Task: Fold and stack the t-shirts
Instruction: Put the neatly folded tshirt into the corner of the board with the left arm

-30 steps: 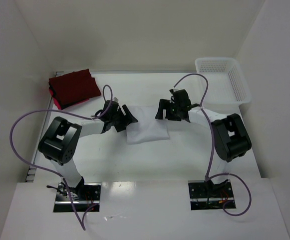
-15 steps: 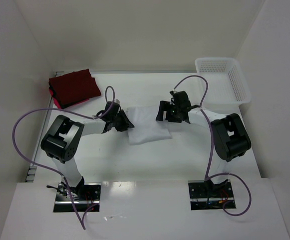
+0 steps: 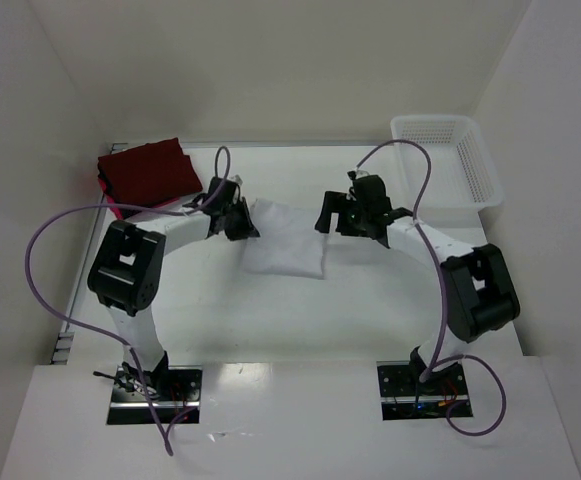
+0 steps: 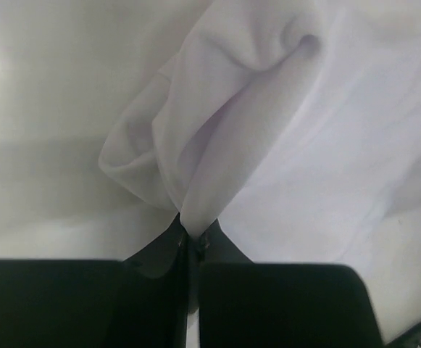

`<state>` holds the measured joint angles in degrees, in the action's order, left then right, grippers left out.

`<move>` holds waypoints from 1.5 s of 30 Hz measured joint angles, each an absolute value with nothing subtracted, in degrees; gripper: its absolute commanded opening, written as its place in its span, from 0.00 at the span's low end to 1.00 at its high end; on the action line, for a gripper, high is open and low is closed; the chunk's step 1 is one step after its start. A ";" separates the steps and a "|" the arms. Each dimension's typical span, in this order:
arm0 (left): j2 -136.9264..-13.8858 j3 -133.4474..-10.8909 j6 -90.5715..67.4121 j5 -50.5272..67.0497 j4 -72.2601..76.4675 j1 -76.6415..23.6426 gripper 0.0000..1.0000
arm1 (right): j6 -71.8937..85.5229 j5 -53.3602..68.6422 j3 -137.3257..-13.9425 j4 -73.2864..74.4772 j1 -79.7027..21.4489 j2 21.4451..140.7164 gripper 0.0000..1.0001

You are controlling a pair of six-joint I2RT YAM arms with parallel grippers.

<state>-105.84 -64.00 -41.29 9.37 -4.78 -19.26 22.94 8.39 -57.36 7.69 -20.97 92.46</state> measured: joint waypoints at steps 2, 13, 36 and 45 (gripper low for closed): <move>-107.56 -69.61 -37.31 10.20 -7.62 -16.96 0.00 | 23.07 7.76 -57.78 8.88 -20.99 89.67 1.00; -114.35 -84.87 -23.94 13.49 -18.20 -5.08 0.00 | 23.16 4.59 -63.55 15.09 -20.73 75.20 1.00; -123.65 -111.84 -23.18 15.28 -20.65 2.85 0.00 | 22.83 1.97 -64.18 20.49 -20.73 70.65 1.00; -123.76 -114.75 -23.90 15.32 -23.58 11.70 0.00 | 23.10 2.28 -64.17 21.93 -20.73 70.41 1.00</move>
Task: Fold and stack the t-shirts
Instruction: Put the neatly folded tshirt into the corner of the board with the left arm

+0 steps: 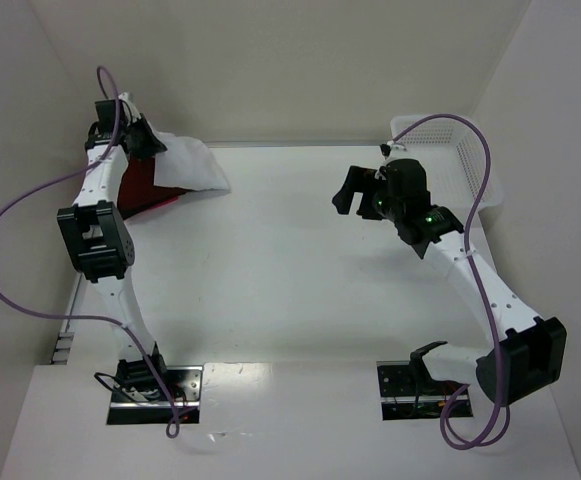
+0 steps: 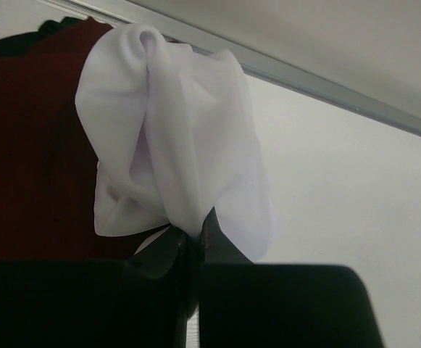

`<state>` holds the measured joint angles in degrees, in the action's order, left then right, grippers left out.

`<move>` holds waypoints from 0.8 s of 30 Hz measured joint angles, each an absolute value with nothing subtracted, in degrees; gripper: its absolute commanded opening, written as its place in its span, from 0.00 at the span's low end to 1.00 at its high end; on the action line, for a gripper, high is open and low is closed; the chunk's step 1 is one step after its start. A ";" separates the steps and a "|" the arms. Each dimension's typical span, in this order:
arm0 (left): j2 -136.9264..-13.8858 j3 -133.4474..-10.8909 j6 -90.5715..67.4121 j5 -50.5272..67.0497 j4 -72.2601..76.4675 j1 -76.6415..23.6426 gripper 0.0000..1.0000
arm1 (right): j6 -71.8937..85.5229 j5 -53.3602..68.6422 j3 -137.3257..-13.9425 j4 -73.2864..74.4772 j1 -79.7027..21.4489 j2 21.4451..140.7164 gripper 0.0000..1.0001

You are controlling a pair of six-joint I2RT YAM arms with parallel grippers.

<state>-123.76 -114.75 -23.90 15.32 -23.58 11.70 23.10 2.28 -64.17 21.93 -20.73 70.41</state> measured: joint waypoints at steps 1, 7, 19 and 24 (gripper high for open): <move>-123.76 -115.30 -23.86 15.35 -24.00 12.22 0.00 | 23.14 2.40 -64.16 21.93 -20.73 70.34 1.00; -123.16 -116.12 -23.73 16.15 -24.51 14.03 0.00 | 23.39 2.77 -64.16 21.96 -20.73 70.17 1.00; -116.64 -112.62 -24.13 17.69 -24.26 21.60 0.00 | 24.16 3.85 -64.16 21.96 -20.73 70.04 1.00; -116.11 -110.77 -24.18 17.66 -23.45 22.96 0.04 | 24.35 4.16 -64.16 21.93 -20.73 70.04 1.00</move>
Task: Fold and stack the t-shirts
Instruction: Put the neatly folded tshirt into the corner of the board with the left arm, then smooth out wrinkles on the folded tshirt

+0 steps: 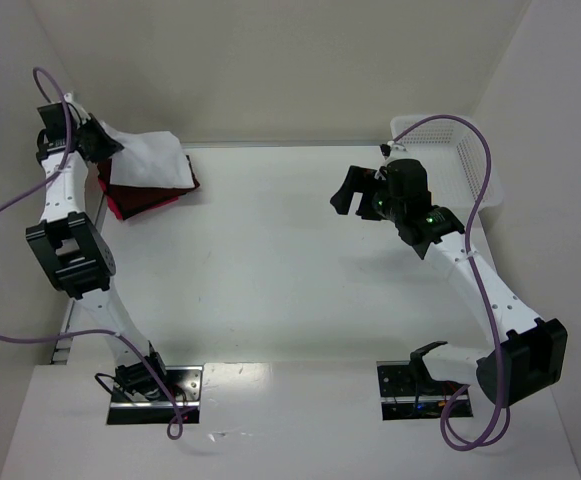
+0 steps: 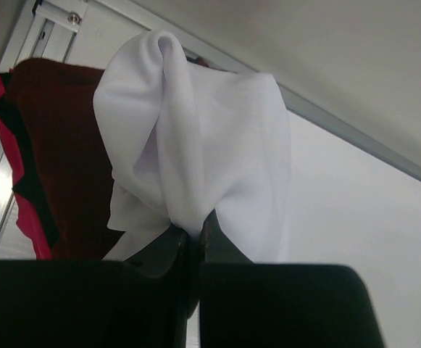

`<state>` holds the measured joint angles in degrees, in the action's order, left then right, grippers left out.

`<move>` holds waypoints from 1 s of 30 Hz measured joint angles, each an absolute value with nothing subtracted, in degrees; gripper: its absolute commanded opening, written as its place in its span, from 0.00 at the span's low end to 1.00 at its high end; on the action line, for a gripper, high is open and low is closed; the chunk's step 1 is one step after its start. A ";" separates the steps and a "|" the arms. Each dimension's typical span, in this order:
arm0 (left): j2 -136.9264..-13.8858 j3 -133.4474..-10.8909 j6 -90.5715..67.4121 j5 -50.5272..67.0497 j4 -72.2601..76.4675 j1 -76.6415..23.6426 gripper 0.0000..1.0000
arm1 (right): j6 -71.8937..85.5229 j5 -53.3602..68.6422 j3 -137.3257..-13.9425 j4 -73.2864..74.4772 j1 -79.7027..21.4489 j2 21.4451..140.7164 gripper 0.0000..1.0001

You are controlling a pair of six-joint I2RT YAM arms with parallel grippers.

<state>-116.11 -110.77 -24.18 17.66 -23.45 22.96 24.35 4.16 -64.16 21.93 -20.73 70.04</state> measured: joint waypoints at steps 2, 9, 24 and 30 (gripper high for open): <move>-116.11 -109.19 -24.19 17.29 -23.20 22.95 0.15 | 24.38 4.25 -64.16 21.91 -20.73 70.04 1.00; -116.16 -107.41 -24.51 16.18 -23.19 23.34 0.90 | 24.38 4.34 -64.16 21.91 -20.73 70.04 1.00; -107.39 -103.15 -25.35 11.65 -22.55 23.51 0.99 | 25.61 3.95 -61.69 21.81 -20.73 68.03 1.00; -98.95 -98.03 -25.57 19.08 -15.27 23.55 0.98 | 26.78 2.69 -60.95 21.33 -20.73 65.44 1.00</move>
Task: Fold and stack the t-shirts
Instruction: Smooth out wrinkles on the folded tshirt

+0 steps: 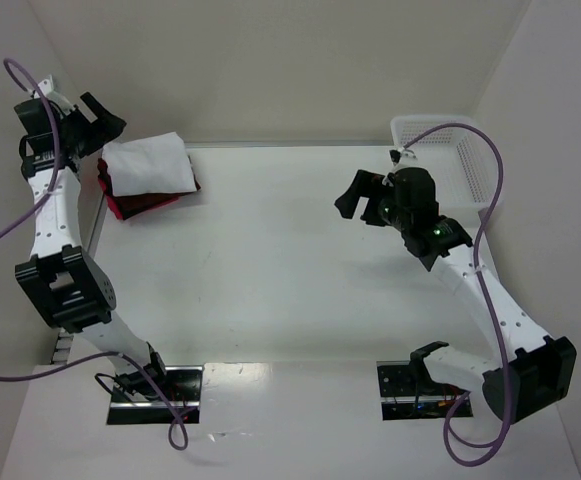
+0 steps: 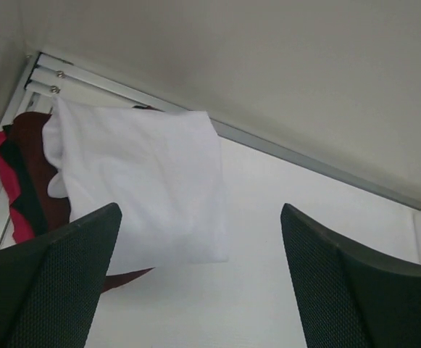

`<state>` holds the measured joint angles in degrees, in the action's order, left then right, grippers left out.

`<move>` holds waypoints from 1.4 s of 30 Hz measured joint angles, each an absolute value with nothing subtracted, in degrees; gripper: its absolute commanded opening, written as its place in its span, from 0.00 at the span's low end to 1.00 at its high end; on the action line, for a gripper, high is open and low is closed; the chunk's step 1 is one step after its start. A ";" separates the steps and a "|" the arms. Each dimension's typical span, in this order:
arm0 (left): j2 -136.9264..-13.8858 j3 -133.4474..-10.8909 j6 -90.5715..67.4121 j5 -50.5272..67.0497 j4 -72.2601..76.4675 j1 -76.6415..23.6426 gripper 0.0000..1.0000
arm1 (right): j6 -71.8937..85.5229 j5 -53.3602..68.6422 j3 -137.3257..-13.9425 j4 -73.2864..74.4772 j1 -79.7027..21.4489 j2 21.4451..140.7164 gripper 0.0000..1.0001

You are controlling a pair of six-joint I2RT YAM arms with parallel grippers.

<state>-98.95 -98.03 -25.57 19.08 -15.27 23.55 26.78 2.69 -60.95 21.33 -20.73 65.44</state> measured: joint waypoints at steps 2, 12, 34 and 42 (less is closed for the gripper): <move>-98.62 -96.72 -26.00 21.04 -12.72 23.55 0.96 | 27.47 2.56 -59.65 20.62 -20.73 64.13 1.00; -113.73 -92.19 -30.41 24.68 -3.43 22.55 0.88 | 27.88 1.96 -58.48 19.94 -20.71 62.83 1.00; -107.84 -102.45 -23.94 11.01 -20.27 19.89 0.99 | 30.54 -7.99 -74.24 29.02 -14.90 70.29 1.00; -79.28 -97.38 -19.34 17.36 -22.40 17.32 0.99 | 29.68 -10.01 -74.68 28.31 -14.20 66.45 1.00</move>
<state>-79.28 -97.38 -19.34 17.36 -22.40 17.32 29.68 -10.01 -74.68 28.31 -14.20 66.45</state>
